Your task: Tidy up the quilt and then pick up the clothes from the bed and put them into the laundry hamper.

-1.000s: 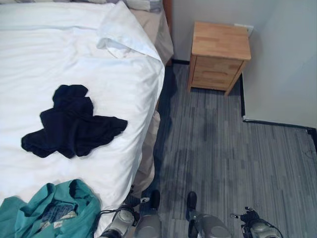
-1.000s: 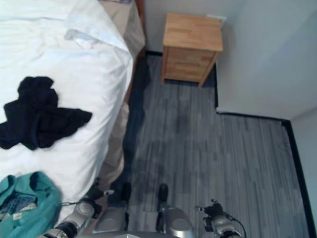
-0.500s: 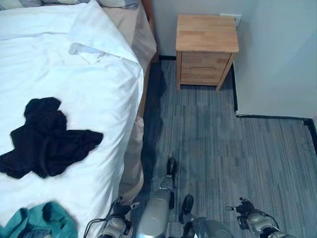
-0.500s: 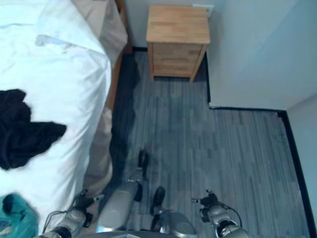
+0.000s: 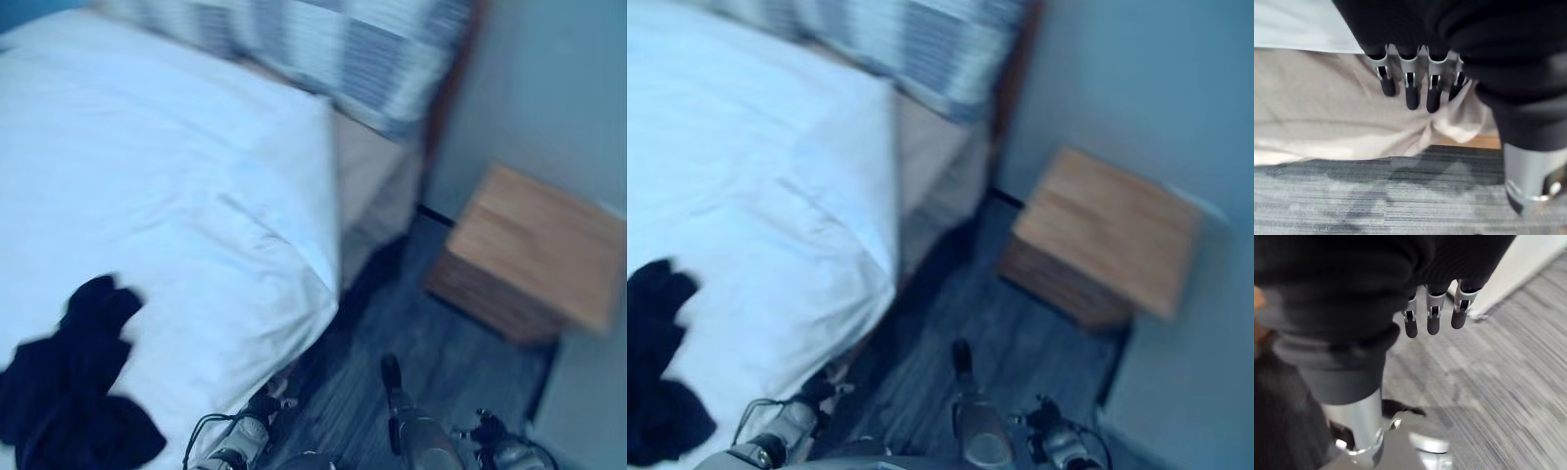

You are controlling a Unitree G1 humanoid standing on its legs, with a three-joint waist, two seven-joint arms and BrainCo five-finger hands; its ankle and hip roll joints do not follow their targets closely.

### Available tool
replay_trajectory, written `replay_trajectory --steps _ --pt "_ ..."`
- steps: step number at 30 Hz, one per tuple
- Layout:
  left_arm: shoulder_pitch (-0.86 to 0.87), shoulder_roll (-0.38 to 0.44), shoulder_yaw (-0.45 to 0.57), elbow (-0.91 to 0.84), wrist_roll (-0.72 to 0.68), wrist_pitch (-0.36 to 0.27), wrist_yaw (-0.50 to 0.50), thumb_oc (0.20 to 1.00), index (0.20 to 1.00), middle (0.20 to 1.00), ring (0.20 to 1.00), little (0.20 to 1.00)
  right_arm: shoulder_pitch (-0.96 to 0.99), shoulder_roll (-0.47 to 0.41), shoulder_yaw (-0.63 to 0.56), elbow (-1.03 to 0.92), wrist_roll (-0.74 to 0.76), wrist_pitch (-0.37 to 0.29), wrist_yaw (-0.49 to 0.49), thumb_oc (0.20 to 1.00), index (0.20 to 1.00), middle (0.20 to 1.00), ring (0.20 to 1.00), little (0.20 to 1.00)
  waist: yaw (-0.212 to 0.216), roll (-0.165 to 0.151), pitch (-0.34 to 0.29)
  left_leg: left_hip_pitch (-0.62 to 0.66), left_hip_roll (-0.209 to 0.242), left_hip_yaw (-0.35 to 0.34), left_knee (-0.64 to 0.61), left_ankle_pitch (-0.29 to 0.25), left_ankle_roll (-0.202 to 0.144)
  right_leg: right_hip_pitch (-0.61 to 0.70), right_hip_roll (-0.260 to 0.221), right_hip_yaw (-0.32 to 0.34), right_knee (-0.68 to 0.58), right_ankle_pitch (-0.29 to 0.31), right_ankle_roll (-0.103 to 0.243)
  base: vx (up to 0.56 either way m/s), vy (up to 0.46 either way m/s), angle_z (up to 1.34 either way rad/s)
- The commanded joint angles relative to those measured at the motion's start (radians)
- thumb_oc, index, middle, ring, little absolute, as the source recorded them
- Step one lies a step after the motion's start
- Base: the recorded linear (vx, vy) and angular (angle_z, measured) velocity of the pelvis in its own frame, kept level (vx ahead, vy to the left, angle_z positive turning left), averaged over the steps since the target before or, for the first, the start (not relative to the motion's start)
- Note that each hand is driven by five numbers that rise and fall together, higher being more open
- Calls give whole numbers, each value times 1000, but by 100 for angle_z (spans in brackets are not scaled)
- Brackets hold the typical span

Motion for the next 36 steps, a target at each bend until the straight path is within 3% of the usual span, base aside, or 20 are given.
replay_trajectory --steps 1,2,4,5,6,8,9,10,11,16,17,18,19,20,21,23,26,27,33,36 --pt "23 111 50 -7 -25 8 28 1000 1000 1000 1000 1000 -29 -16 8 -2 -22 3 0 1000 1000 1000 1000 1000 -17 -35 26 -139 77 -58 -119 87 6 -16 -79 -1 41 -149 195 192 -426 109" --pt "28 113 58 -5 -37 6 32 1000 1000 1000 1000 1000 -24 -23 14 -1 -28 -1 -4 1000 1000 1000 1000 1000 -14 -34 23 -159 91 -63 -125 106 -8 -6 -83 -36 36 -154 189 85 -244 121" --pt "37 110 68 2 -40 9 34 1000 1000 1000 1000 1000 -24 -37 8 -3 -32 -1 -5 1000 1000 1000 1000 1000 -18 -25 14 -193 131 16 -161 143 -16 33 -96 -120 16 -174 181 125 -290 132" --pt "36 108 66 5 -35 10 34 1000 1000 1000 1000 1000 -22 -46 -1 -3 -30 -1 -9 1000 1000 1000 1000 1000 -21 -21 13 -211 153 99 -181 167 -17 58 -107 -162 1 -179 184 41 -194 140" --pt "36 106 67 5 -32 13 34 1000 1000 1000 1000 1000 -19 -53 -17 -8 -19 -3 -16 1000 1000 1000 1000 1000 -28 -20 16 -244 177 233 -198 202 -14 82 -123 -207 -13 -183 188 -26 -155 162" --pt "46 102 74 3 -22 17 27 1000 1000 1000 1000 1000 -28 -57 -24 -7 -9 2 -22 1000 1000 1000 1000 1000 -35 -27 13 -249 189 433 -176 182 -1 104 -140 -262 -22 -183 185 -121 -154 106" --pt "48 97 77 9 -12 22 26 1000 1000 1000 1000 1000 -34 -61 -35 -13 4 -4 -32 1000 1000 1000 1000 1000 -46 -35 11 -242 172 510 -105 128 14 109 -147 -297 -17 -185 177 -189 -148 36" --pt "51 96 82 9 -7 26 20 1000 1000 1000 1000 1000 -36 -62 -43 -13 10 -1 -31 1000 1000 1000 1000 1000 -52 -35 4 -240 162 547 -65 107 18 97 -148 -316 0 -198 164 -284 -197 5" --pt "47 95 73 1 7 32 20 1000 1000 1000 1000 1000 -32 -71 -69 -18 32 -5 -43 1000 1000 1000 1000 1000 -71 -34 -1 -239 160 617 38 102 11 90 -149 -377 15 -216 141 -187 -92 31" --pt "73 84 84 -8 -3 38 9 1000 1000 1000 1000 1000 -25 -88 -125 -37 56 0 -66 1000 1000 1000 1000 1000 -94 -19 -8 -186 169 657 -74 83 29 84 -162 -452 60 -202 151 -96 4 100" --pt "89 117 90 -31 7 37 2 1000 1000 1000 1000 1000 -4 -163 -178 -121 46 -10 -95 1000 1000 1000 1000 1000 -104 -43 -9 -172 163 620 -112 83 39 67 -163 -444 99 -207 154 -221 41 88" --pt "100 130 93 -43 13 34 -6 1000 1000 1000 1000 1000 -6 -204 -200 -156 37 -9 -104 1000 1000 1000 1000 1000 -110 -51 -4 -173 157 610 -111 78 44 44 -165 -411 133 -205 161 -263 49 115" --pt "114 153 105 -53 17 22 -4 1000 1000 1000 1000 1000 -4 -286 -242 -262 18 -18 -121 1000 1000 1000 1000 1000 -138 -58 7 -186 140 573 -104 74 53 -11 -129 -227 193 -202 195 -142 29 123" --pt "121 163 112 -52 22 20 -2 1000 1000 1000 1000 1000 -1 -325 -265 -313 13 -23 -132 1000 1000 1000 1000 1000 -148 -55 14 -186 137 555 -98 66 54 -16 -109 -143 206 -210 209 -106 -10 83" --pt "124 170 122 -48 24 16 0 1000 1000 1000 1000 1000 -2 -358 -288 -348 15 -35 -144 1000 1000 1000 1000 1000 -150 -53 18 -197 134 534 -85 66 52 -11 -110 -81 197 -205 213 -58 -81 50" --pt "126 190 137 -24 26 16 9 1000 1000 1000 1000 1000 -14 -418 -319 -423 16 -50 -160 1000 1000 1000 1000 1000 -145 -56 24 -224 138 494 -61 71 43 14 -137 -31 159 -205 203 -69 -174 69" --pt "167 217 201 -7 0 4 6 1000 1000 1000 1000 1000 -121 -532 -301 -607 -33 -85 -157 1000 1000 1000 1000 1000 -96 -79 10 -247 139 474 -66 86 20 61 -164 -49 52 -195 215 -55 -251 53" --pt "181 207 215 -3 -11 0 7 1000 1000 1000 1000 1000 -199 -570 -244 -714 -59 -102 -138 1000 1000 1000 1000 1000 -73 -73 10 -250 159 478 -85 107 11 78 -155 -55 20 -194 214 -31 -198 -3" --pt "160 184 162 -18 6 -10 7 1000 1000 1000 1000 1000 -454 -628 -55 -834 -76 -133 -107 1000 1000 1000 1000 1000 -43 -55 21 -282 190 444 -179 187 -8 65 -138 -84 -8 -189 200 -50 -121 11" --pt "120 185 105 -56 -17 -23 17 1000 1000 1000 1000 1000 -698 -649 117 -814 -69 -129 -111 1000 1000 1000 1000 1000 -21 -46 62 -324 205 430 -201 226 -25 24 -124 -105 1 -189 190 -69 -105 2"
